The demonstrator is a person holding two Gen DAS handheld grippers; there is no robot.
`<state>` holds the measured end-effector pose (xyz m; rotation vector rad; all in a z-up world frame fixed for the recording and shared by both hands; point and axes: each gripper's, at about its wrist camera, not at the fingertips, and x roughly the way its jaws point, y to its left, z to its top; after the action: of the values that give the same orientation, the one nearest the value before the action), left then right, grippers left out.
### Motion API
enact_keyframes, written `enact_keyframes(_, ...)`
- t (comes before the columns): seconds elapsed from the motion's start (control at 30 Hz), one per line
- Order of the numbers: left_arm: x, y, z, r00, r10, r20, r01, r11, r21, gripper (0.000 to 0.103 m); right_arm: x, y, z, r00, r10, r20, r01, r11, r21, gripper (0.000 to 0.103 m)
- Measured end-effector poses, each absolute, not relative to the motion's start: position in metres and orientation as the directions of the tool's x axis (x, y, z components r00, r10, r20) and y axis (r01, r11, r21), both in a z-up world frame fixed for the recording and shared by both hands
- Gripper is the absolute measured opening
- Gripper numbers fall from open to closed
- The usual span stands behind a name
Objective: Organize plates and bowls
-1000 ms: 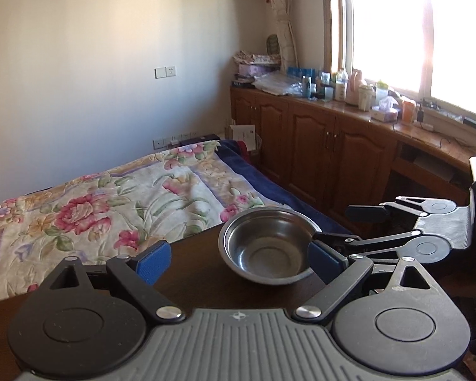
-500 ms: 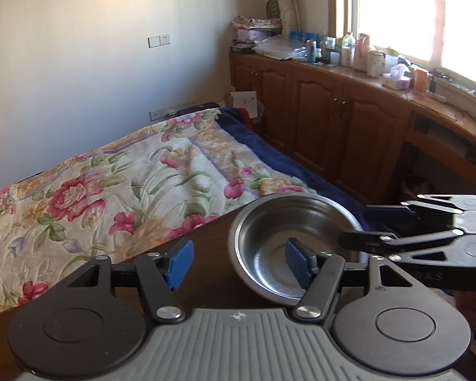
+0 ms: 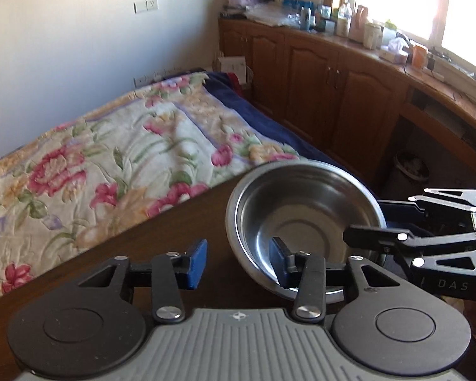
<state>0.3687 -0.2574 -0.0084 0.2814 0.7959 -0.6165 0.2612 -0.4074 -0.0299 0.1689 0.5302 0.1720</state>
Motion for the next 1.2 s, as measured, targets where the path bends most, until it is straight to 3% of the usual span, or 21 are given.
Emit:
enact_keyframes(0.1, 0.369, -0.26, -0.014, 0.515, -0.404, -0.756, 0.621, 0.783, 0.004, 0.039, 0.263, -0.408, -0.031, 0.842, 0.224, -0.491, -0.126, 0.966, 0.225, 0.04)
enact_keyframes(0.2, 0.369, -0.261, -0.014, 0.5, -0.405, -0.765, 0.622, 0.783, -0.008, 0.024, 0.263, -0.408, -0.031, 0.839, 0.233, -0.491, -0.126, 0.962, 0.241, 0.039)
enact_keyframes(0.4, 0.357, -0.26, -0.006, 0.534, -0.406, -0.742, 0.617, 0.787, 0.014, 0.019, 0.262, -0.408, -0.033, 0.83, 0.247, -0.5, -0.119, 0.955, 0.273, 0.033)
enact_keyframes(0.57, 0.338, -0.259, 0.007, 0.594, -0.412, -0.69, 0.627, 0.776, 0.076, 0.014, 0.261, -0.414, -0.035, 0.827, 0.251, -0.503, -0.101, 0.947, 0.306, 0.021)
enact_keyframes(0.67, 0.333, -0.258, 0.015, 0.615, -0.416, -0.67, 0.625, 0.776, 0.091, 0.014, 0.26, -0.415, -0.035, 0.831, 0.24, -0.502, -0.087, 0.947, 0.309, 0.017)
enact_keyframes(1.2, 0.299, -0.238, 0.057, 0.666, -0.437, -0.604, 0.623, 0.771, 0.129, 0.014, 0.241, -0.412, 0.0, 0.875, 0.211, -0.436, -0.092, 0.956, 0.278, 0.015)
